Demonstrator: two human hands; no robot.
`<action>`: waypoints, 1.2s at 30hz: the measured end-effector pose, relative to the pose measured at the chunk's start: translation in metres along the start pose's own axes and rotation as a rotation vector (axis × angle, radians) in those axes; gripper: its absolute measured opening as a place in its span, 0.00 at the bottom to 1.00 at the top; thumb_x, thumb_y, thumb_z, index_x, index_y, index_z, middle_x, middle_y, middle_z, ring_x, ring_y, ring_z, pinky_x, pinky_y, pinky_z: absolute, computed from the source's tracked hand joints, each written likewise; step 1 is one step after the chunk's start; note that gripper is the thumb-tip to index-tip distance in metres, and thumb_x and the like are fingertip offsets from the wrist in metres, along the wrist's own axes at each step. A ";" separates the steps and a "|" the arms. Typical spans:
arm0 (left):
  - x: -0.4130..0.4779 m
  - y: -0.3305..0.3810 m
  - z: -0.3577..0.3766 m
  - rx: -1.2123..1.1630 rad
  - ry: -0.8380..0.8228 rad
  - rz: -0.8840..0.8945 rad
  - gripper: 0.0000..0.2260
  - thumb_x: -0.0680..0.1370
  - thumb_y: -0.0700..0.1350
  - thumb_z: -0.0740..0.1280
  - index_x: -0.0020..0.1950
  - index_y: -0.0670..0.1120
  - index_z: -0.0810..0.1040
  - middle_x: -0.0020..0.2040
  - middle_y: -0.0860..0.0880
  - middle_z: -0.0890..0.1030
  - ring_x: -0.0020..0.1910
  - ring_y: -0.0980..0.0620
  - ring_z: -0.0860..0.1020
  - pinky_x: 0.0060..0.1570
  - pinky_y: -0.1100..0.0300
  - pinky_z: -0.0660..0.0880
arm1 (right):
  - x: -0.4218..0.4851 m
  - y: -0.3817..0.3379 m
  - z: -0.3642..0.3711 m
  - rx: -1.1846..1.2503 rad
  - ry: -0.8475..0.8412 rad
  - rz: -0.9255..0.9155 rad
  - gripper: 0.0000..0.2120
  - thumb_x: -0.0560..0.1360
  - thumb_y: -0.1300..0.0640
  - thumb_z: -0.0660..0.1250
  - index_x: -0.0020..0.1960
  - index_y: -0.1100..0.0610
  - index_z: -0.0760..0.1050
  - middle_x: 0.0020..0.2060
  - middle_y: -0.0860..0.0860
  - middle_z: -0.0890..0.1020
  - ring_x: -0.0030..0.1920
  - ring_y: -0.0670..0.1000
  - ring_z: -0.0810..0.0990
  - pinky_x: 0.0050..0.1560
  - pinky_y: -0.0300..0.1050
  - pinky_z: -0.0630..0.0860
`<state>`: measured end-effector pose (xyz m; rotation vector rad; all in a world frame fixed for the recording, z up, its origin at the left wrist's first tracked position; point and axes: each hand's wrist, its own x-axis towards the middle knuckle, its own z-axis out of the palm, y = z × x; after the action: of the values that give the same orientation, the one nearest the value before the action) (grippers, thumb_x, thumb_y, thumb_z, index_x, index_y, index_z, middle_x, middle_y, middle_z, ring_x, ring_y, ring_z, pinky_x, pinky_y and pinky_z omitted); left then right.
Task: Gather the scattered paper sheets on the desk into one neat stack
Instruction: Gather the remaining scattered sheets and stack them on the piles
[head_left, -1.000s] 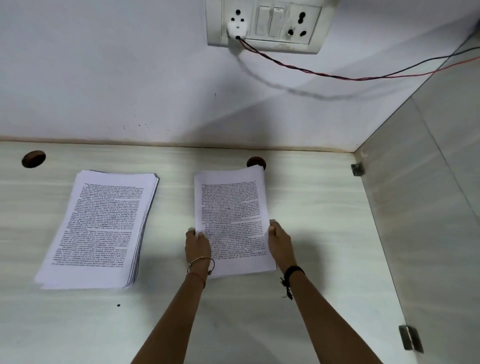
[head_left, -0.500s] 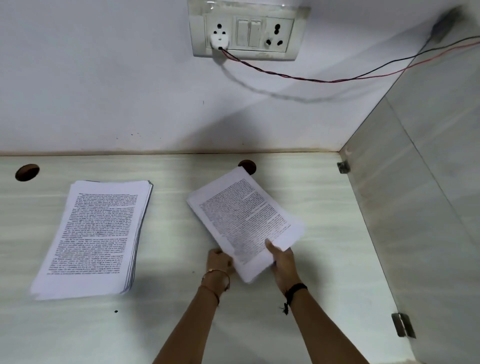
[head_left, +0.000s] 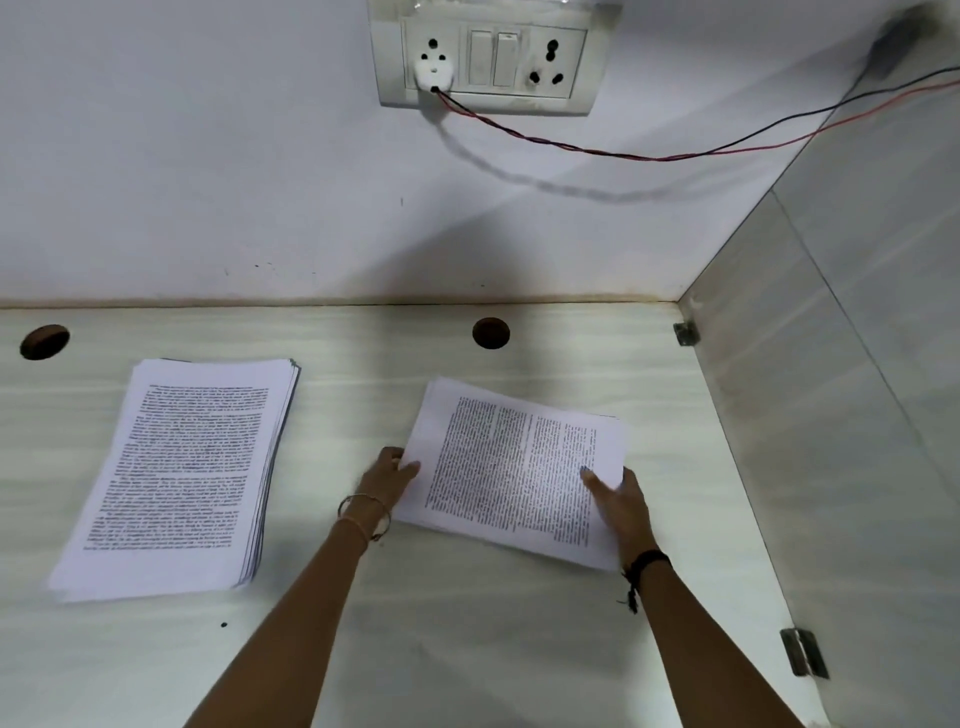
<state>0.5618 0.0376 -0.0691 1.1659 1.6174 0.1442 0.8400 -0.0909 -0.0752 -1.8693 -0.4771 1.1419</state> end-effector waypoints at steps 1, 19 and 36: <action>-0.001 0.002 0.005 0.062 0.011 0.012 0.20 0.78 0.46 0.63 0.67 0.39 0.65 0.60 0.41 0.74 0.60 0.41 0.74 0.50 0.59 0.68 | -0.001 -0.003 0.006 -0.020 -0.006 -0.017 0.24 0.71 0.45 0.73 0.63 0.51 0.73 0.57 0.43 0.80 0.57 0.47 0.79 0.57 0.42 0.74; 0.007 -0.002 -0.007 -0.617 0.269 0.001 0.26 0.75 0.59 0.63 0.64 0.40 0.72 0.59 0.36 0.78 0.59 0.36 0.76 0.56 0.43 0.76 | 0.022 -0.023 0.032 -0.001 0.025 0.139 0.10 0.75 0.62 0.62 0.54 0.57 0.78 0.51 0.54 0.83 0.52 0.57 0.81 0.59 0.53 0.76; -0.028 -0.035 -0.083 -0.298 0.077 0.137 0.30 0.76 0.41 0.67 0.74 0.41 0.58 0.71 0.43 0.66 0.72 0.42 0.65 0.69 0.54 0.63 | -0.015 -0.065 0.143 -0.023 -0.463 0.009 0.18 0.78 0.53 0.66 0.67 0.54 0.71 0.62 0.50 0.78 0.55 0.43 0.79 0.49 0.29 0.74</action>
<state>0.4731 0.0361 -0.0374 1.0480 1.5202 0.5073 0.7175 0.0021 -0.0420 -1.6213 -0.7397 1.5873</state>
